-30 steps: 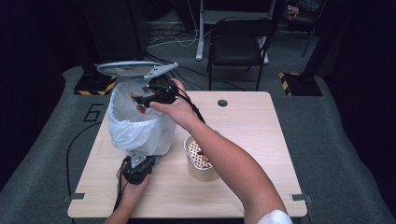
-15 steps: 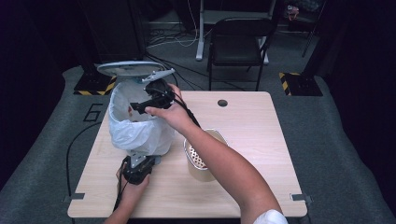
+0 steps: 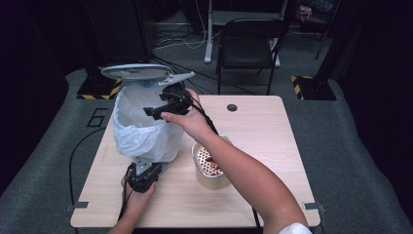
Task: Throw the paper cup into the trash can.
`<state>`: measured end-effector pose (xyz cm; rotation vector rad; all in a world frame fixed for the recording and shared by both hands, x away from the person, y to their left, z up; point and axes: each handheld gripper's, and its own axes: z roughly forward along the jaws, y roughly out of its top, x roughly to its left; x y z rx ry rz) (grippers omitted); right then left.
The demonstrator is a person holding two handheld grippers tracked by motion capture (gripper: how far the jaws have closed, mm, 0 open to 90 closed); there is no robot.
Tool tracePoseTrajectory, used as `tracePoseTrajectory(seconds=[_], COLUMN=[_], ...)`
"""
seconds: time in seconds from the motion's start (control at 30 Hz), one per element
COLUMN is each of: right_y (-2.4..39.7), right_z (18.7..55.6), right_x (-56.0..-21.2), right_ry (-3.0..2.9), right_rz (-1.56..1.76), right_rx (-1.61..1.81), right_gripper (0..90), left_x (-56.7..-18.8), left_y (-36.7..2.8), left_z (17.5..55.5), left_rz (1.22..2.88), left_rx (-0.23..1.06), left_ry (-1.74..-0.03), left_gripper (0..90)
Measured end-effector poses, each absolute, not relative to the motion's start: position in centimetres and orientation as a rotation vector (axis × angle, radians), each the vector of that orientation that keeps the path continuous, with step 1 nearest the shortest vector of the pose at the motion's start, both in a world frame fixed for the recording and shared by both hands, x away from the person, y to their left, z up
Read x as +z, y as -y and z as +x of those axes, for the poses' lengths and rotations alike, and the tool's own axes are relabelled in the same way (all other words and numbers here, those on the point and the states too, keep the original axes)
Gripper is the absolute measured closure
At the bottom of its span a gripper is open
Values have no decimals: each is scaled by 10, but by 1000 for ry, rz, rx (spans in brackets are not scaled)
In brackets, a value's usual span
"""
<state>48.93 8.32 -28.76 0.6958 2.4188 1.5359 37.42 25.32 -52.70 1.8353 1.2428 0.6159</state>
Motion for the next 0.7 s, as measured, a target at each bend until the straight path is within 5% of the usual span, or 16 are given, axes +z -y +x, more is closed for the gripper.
tracePoseTrajectory(seconds=[0.47,0.7], right_y=[1,40], right_z=[465,463], right_x=[-285,-291], right_ry=[-2340,-2270], right_rz=[737,753], right_rx=[1441,1395], right_gripper=[251,250], left_x=[-503,-492], left_y=[-263,-278], left_z=[370,368], left_rz=[1708,1819], left_rx=[458,466], left_ry=[-1301,-1224], left_gripper=[494,466])
